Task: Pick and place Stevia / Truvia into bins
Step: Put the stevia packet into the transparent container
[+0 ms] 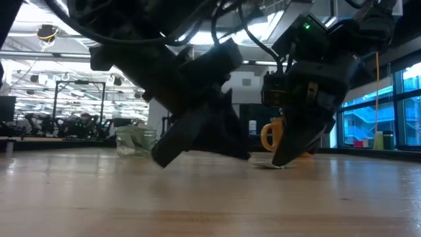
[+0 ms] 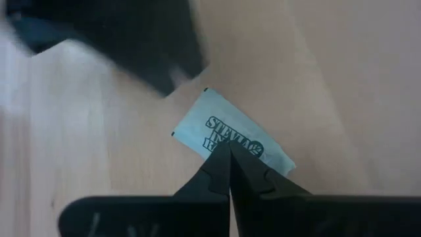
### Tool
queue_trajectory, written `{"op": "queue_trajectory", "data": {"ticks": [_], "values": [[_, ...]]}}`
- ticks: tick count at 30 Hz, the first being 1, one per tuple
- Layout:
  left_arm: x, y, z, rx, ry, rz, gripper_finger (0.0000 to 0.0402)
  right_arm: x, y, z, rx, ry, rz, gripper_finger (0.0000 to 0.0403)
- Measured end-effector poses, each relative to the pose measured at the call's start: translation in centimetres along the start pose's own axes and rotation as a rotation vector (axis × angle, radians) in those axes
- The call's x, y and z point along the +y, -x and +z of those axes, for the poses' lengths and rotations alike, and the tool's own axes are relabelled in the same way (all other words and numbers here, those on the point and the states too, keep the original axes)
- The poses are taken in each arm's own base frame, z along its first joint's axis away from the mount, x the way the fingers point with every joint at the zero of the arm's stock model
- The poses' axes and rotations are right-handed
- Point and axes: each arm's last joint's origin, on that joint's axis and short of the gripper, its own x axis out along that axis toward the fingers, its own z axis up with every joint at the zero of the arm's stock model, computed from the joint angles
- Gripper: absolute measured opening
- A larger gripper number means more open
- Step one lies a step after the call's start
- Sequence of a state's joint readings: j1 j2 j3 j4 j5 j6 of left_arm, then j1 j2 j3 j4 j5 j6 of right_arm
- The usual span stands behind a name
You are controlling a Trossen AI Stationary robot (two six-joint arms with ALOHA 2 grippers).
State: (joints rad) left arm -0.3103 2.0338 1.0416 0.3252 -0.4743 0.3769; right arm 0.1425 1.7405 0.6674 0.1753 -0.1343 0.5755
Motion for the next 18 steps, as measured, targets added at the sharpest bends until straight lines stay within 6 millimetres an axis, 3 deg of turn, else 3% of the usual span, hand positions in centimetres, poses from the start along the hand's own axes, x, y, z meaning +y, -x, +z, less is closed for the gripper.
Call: {"op": "queue_trajectory", "data": {"ticks": [5,10,18], "values": [[-0.28,-0.27,-0.23,0.04,-0.133,-0.027,0.0148,0.08,0.0,0.01,0.009,-0.023,0.025,0.0],[-0.17,-0.57,-0.26,0.037,-0.128,0.009,0.0144,0.1,0.0,0.03,0.006,-0.025,0.027,0.0],[0.05,-0.84,-0.45,0.009,-0.202,-0.071,0.0143,0.21,-0.03,0.21,-0.014,-0.045,0.043,0.0]]}}
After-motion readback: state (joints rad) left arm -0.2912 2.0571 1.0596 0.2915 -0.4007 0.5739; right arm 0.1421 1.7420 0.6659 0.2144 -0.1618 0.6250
